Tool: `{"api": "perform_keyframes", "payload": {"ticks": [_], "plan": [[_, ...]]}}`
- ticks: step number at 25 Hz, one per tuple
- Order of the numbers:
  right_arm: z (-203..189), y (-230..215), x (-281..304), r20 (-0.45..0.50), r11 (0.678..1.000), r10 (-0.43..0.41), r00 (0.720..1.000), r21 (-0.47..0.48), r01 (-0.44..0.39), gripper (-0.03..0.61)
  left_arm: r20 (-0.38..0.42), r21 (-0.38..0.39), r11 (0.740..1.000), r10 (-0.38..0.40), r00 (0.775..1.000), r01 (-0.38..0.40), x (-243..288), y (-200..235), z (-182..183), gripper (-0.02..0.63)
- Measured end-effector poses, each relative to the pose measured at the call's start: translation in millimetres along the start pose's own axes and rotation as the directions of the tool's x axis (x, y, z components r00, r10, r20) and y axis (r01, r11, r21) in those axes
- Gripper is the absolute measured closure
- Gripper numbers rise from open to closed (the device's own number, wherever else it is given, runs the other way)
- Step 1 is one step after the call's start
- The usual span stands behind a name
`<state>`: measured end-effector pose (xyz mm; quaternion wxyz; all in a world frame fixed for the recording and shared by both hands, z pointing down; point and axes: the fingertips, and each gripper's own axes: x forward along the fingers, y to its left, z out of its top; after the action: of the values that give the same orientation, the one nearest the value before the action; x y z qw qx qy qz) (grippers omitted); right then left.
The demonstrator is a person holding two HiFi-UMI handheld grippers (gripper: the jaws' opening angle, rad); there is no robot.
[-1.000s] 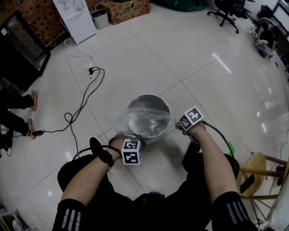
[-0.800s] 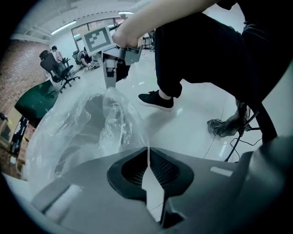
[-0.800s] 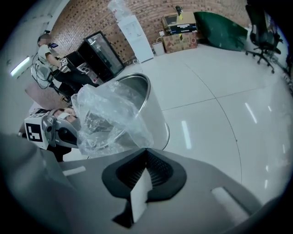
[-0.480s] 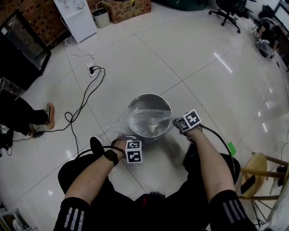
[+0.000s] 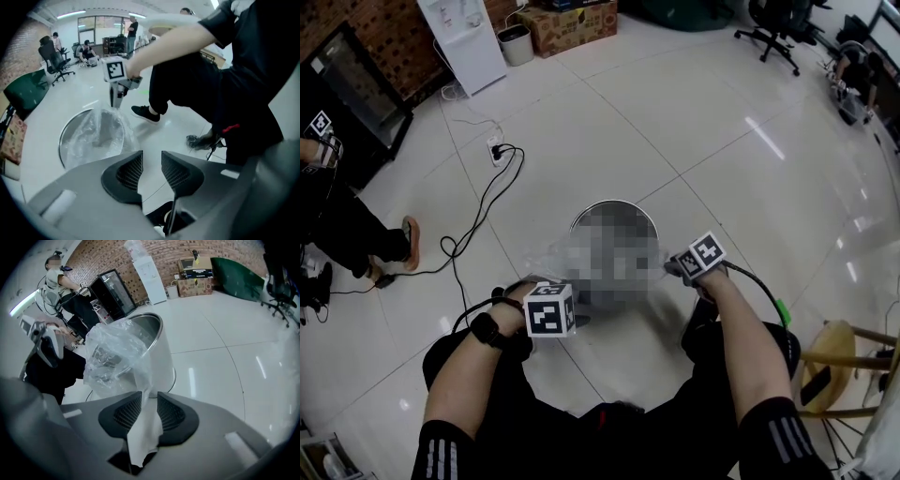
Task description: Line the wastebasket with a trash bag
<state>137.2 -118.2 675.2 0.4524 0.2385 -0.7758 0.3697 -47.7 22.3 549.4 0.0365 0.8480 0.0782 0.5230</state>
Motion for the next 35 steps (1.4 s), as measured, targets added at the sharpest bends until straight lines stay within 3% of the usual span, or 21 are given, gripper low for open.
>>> {"api": "perform_keyframes", "payload": {"ticks": [2, 4, 6, 9, 12, 16, 22, 26, 31, 35], "plan": [[-1.2, 3.7, -13.0, -0.02, 0.999, -0.002, 1.0, -0.047, 0.001, 0.457, 0.059, -0.072, 0.995, 0.071, 0.996, -0.067, -34.4, 22.9, 6.5, 0.497], [2.9, 6.8, -29.7, -0.026, 0.995, -0.015, 1.0, -0.098, 0.012, 0.451, 0.057, -0.152, 0.969, 0.204, 0.977, -0.194, -63.7, 59.1, -4.1, 0.504], [11.9, 8.8, -47.1, -0.008, 0.991, -0.031, 0.999, -0.133, 0.029, 0.451, -0.029, -0.183, 0.929, 0.321, 0.947, -0.321, -80.7, 94.6, -31.8, 0.503], [20.8, 14.2, -64.6, -0.024, 0.984, -0.041, 0.999, -0.176, 0.036, 0.451, -0.133, -0.226, 0.89, 0.376, 0.917, -0.397, -83.7, 132.3, -73.7, 0.502], [14.2, 8.8, -56.5, -0.099, 0.966, -0.1, 0.99, -0.248, 0.073, 0.451, -0.153, -0.29, 0.866, 0.379, 0.913, -0.408, -72.8, 155.1, -97.6, 0.502], [-4.1, -5.9, -23.8, -0.138, 0.949, -0.145, 0.98, -0.298, 0.098, 0.449, -0.182, -0.335, 0.866, 0.327, 0.927, -0.371, -39.4, 163.5, -119.4, 0.48], [-20.4, 0.1, -8.0, -0.149, 0.959, -0.078, 0.986, -0.283, 0.033, 0.388, -0.198, -0.347, 0.857, 0.329, 0.923, -0.38, -21.2, 176.9, -127.6, 0.445], [-14.7, 2.6, -27.6, -0.122, 0.952, -0.042, 0.992, -0.305, 0.003, 0.387, -0.229, -0.327, 0.874, 0.296, 0.927, -0.36, -10.4, 171.7, -129.3, 0.609], [-31.0, -2.0, -57.3, -0.162, 0.953, 0.046, 0.986, -0.289, -0.091, 0.347, -0.226, -0.302, 0.876, 0.317, 0.921, -0.376, -12.7, 172.9, -124.8, 0.609], [-27.8, -1.8, -83.2, -0.087, 0.958, 0.133, 0.987, -0.243, -0.15, 0.339, -0.201, -0.301, 0.863, 0.359, 0.912, -0.406, -25.3, 177.2, -118.9, 0.61]]}}
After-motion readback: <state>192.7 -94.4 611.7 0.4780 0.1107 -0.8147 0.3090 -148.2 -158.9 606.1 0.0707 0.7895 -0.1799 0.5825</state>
